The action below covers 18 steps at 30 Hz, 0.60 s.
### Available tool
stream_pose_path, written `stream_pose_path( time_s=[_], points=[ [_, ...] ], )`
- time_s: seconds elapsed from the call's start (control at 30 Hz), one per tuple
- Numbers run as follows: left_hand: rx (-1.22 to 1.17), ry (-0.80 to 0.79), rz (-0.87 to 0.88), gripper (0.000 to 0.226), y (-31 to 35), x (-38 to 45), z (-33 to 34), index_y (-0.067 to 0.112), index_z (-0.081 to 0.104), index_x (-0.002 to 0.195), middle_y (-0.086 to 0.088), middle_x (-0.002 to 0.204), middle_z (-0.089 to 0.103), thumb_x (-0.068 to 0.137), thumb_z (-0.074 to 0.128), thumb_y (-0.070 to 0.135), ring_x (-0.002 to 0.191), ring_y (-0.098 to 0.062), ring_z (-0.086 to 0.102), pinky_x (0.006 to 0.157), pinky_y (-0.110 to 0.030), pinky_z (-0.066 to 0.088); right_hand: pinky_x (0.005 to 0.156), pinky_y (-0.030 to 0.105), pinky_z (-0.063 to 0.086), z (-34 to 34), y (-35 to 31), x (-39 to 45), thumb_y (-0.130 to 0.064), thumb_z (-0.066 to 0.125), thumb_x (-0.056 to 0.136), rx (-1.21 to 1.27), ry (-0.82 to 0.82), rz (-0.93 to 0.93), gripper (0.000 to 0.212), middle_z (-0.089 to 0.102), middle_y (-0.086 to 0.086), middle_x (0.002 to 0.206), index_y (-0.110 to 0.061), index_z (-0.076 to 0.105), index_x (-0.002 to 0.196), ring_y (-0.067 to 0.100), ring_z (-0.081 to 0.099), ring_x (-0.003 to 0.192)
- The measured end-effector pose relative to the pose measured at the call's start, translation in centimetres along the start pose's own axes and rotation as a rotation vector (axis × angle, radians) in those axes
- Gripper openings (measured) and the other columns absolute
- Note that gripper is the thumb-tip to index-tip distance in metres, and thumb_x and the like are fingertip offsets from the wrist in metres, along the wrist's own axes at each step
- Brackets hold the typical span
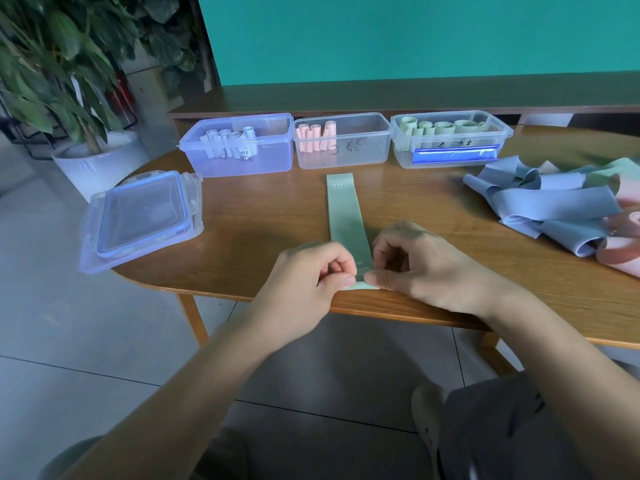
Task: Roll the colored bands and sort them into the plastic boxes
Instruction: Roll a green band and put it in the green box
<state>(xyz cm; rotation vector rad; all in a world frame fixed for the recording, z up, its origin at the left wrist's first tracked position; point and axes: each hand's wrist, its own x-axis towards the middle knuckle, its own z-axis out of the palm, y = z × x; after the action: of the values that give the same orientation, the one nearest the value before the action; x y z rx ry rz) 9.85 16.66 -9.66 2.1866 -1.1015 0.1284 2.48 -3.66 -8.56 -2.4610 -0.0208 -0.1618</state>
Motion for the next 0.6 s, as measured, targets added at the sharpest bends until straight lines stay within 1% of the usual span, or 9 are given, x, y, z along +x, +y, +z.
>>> stream_pose_path(
  time_s=[0.07,0.13,0.17,0.2,0.27,0.33,0.43,0.5,0.6],
  points=[
    [-0.005,0.015,0.104,0.010,-0.5,-0.3,0.3,0.020,0.072,0.088,0.015,0.084,0.061,0.092,0.069,0.011,0.083,-0.005,0.058,0.070,-0.012,0.042,0.076,0.012,0.039,0.2,0.0,-0.1,-0.033,0.077,0.087,0.020,0.008,-0.026,0.013,0.055,-0.009,0.103,-0.030,0.064,0.085,0.002,0.054,0.090],
    [0.050,0.029,0.183,0.012,-1.2,-0.5,0.5,0.017,0.074,0.093,0.008,0.091,0.065,0.096,0.064,0.010,0.088,-0.007,0.059,0.077,-0.021,0.046,0.077,0.011,0.039,0.4,0.0,-0.1,-0.031,0.075,0.088,0.025,0.003,-0.052,0.010,0.055,-0.010,0.102,-0.031,0.066,0.087,0.002,0.055,0.091],
    [0.084,0.031,0.208,0.014,-1.4,-0.7,0.6,0.016,0.075,0.096,0.006,0.094,0.065,0.097,0.061,0.010,0.091,-0.006,0.058,0.079,-0.022,0.047,0.078,0.011,0.039,0.4,0.0,-0.2,-0.030,0.075,0.089,0.024,-0.003,-0.060,0.009,0.055,-0.011,0.103,-0.031,0.066,0.088,0.002,0.055,0.093],
    [0.113,0.028,0.221,0.016,-1.5,-0.8,0.6,0.015,0.075,0.099,0.006,0.096,0.064,0.099,0.059,0.011,0.094,-0.006,0.057,0.081,-0.021,0.046,0.079,0.011,0.039,0.5,0.1,-0.2,-0.029,0.074,0.090,0.027,-0.007,-0.070,0.008,0.055,-0.011,0.104,-0.031,0.066,0.089,0.002,0.055,0.094],
    [0.133,0.014,0.217,0.018,-1.4,-1.0,0.6,0.016,0.075,0.103,0.007,0.099,0.063,0.100,0.058,0.020,0.098,-0.004,0.054,0.086,-0.014,0.043,0.083,0.011,0.038,0.6,0.2,-0.3,-0.026,0.074,0.090,0.046,-0.001,-0.111,0.009,0.056,-0.009,0.105,-0.030,0.067,0.090,0.005,0.055,0.097],
    [0.133,0.011,0.196,0.018,-1.3,-1.0,0.6,0.018,0.075,0.102,0.010,0.099,0.063,0.097,0.061,0.029,0.099,-0.001,0.053,0.088,-0.008,0.038,0.088,0.012,0.037,0.8,0.5,-0.5,-0.023,0.074,0.091,0.042,0.019,-0.177,0.010,0.056,-0.007,0.107,-0.030,0.066,0.091,0.007,0.054,0.102],
    [0.141,0.040,0.193,0.012,-1.1,-0.8,0.9,0.017,0.074,0.096,0.009,0.094,0.064,0.095,0.066,0.026,0.095,-0.004,0.054,0.087,-0.008,0.036,0.094,0.015,0.036,1.3,1.1,-0.8,-0.023,0.071,0.093,0.000,0.045,-0.270,0.007,0.054,-0.007,0.110,-0.029,0.067,0.095,0.010,0.054,0.109],
    [0.165,0.069,0.204,0.011,-0.9,-0.7,1.1,0.016,0.075,0.094,0.007,0.092,0.065,0.095,0.065,0.022,0.092,-0.008,0.055,0.084,-0.014,0.040,0.096,0.019,0.038,1.4,1.3,-0.9,-0.028,0.068,0.095,-0.028,0.065,-0.307,0.004,0.054,-0.008,0.111,-0.027,0.068,0.099,0.010,0.054,0.110],
    [0.290,0.125,0.242,0.009,-0.7,-0.6,1.3,0.014,0.077,0.094,0.002,0.090,0.067,0.092,0.069,0.014,0.090,-0.011,0.059,0.079,-0.023,0.051,0.097,0.022,0.042,1.3,1.4,-1.1,-0.036,0.068,0.093,-0.046,0.076,-0.299,0.013,0.054,-0.011,0.112,-0.026,0.071,0.100,0.010,0.055,0.110]
  ],
)
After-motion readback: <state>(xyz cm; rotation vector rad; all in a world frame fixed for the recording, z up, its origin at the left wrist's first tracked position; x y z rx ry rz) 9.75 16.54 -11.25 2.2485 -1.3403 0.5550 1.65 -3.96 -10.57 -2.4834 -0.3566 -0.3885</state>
